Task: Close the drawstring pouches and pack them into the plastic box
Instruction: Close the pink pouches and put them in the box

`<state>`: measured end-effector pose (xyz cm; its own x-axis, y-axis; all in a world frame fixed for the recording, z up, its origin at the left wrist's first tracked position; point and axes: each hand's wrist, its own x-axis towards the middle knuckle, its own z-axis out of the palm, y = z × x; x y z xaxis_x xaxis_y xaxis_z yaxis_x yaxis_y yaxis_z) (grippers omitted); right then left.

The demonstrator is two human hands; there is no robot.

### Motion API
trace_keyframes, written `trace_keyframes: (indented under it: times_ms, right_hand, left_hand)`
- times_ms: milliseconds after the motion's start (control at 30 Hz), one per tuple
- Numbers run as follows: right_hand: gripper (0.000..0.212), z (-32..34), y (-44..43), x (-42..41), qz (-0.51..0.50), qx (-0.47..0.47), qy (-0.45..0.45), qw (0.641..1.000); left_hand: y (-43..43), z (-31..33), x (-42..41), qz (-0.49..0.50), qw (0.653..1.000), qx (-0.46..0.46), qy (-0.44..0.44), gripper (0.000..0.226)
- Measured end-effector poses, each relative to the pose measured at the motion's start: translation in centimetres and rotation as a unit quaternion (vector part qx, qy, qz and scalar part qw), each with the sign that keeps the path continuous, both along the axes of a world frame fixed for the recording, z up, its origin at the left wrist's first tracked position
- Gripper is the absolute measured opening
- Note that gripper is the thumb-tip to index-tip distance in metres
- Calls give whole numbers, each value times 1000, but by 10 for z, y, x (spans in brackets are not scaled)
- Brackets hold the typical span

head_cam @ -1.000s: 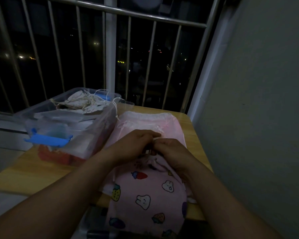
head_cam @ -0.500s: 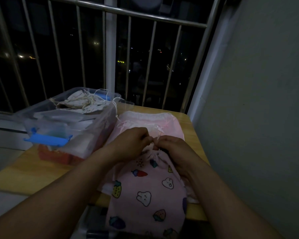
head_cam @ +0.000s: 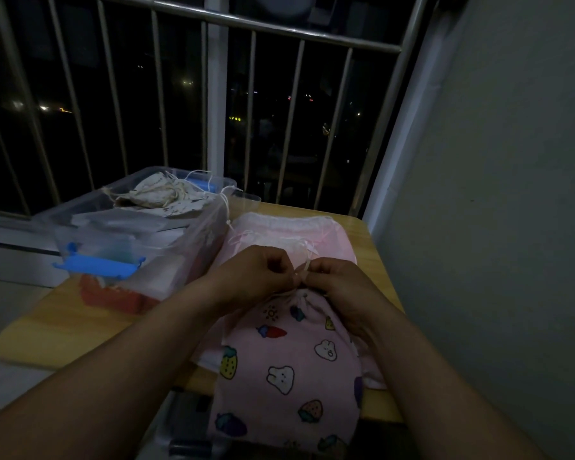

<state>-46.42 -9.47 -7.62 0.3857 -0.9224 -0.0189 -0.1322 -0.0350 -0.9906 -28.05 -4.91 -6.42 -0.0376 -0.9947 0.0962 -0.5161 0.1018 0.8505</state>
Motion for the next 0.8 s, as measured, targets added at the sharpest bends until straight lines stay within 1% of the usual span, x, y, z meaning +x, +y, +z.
trace_keyframes:
  times_ms: [133, 233, 367, 600, 700, 800]
  right_hand:
    - [11, 0, 1, -3, 6, 16, -7, 1000]
    - [12, -1, 1, -4, 4, 2, 6, 1000]
    - [14, 1, 1, -4, -3, -31, 16, 999]
    - [10, -3, -2, -5, 6, -103, 47, 994]
    - [9, -3, 0, -3, 6, -134, 60, 989]
    - [7, -1, 3, 1, -4, -180, 90, 980]
  left_hand:
    - [0, -6, 1, -22, 999, -6, -22, 12]
    - [-3, -10, -2, -25, 999, -11, -36, 17]
    - [-5, -14, -3, -19, 999, -19, -42, 24]
    - [-7, -14, -2, -26, 1000, 7, 7, 26]
    - [-6, -12, -4, -22, 1000, 15, -9, 22]
    - [-7, -14, -8, -7, 999, 6, -31, 23]
